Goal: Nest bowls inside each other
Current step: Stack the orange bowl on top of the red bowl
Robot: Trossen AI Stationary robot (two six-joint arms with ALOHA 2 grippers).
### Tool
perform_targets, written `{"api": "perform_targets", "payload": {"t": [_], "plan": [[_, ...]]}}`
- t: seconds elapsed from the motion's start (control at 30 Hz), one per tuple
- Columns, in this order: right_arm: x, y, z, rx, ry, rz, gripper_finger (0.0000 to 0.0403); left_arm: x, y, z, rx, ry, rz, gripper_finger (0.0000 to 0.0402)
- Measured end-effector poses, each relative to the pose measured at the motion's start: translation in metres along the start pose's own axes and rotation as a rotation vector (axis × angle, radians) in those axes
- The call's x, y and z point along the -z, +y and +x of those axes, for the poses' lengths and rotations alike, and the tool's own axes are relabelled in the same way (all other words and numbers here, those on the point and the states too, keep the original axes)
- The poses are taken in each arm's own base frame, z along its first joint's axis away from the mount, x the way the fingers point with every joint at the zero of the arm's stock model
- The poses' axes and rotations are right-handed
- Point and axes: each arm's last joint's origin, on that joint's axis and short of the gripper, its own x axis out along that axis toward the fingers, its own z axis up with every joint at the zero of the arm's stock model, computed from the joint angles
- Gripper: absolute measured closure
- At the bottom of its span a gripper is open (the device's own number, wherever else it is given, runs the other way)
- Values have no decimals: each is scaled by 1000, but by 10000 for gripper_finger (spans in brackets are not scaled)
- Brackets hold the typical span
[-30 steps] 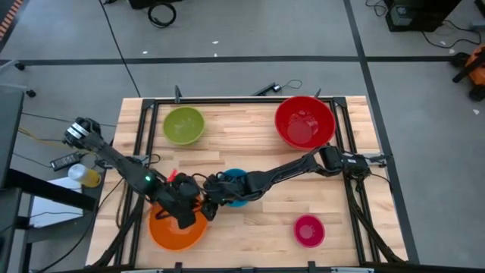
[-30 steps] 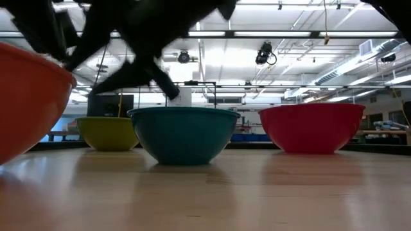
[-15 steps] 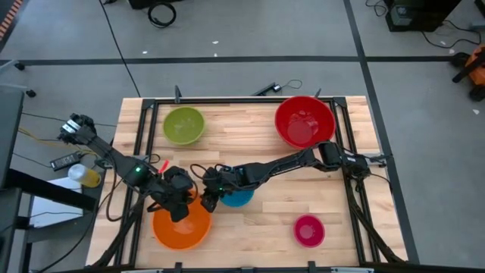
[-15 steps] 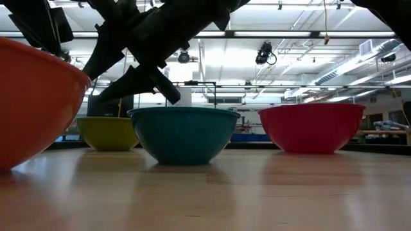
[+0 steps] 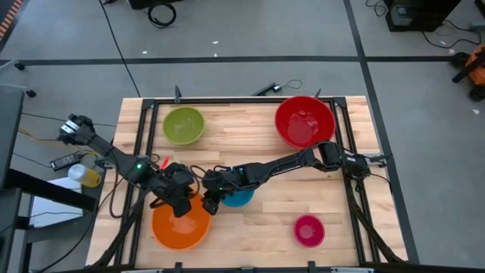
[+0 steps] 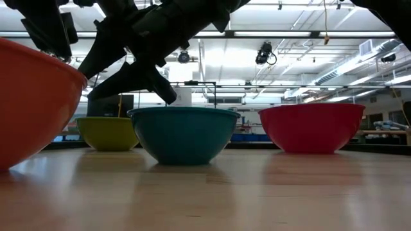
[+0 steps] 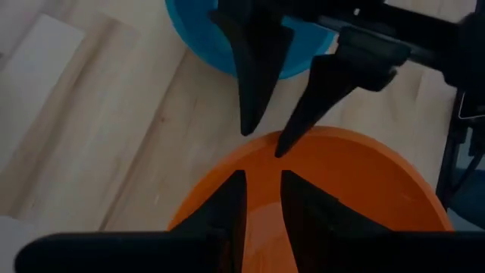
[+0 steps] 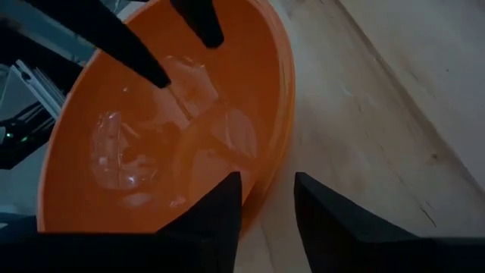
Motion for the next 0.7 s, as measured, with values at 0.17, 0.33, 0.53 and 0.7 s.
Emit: {"api": "perform_targets", "payload": {"t": [0.17, 0.33, 0.53, 0.7], "plan": [[1, -7, 0, 38, 38, 24, 311, -3, 3, 1, -13, -4, -15, 318], [-1, -12, -1, 57, 47, 53, 357, -5, 5, -1, -10, -10, -22, 318], [-4, -17, -1, 48, 62, 47, 395, -5, 11, -13, 11, -31, -36, 318], [-4, -19, -1, 64, 67, 25, 398, -5, 18, -25, 21, -69, -60, 318]]}}
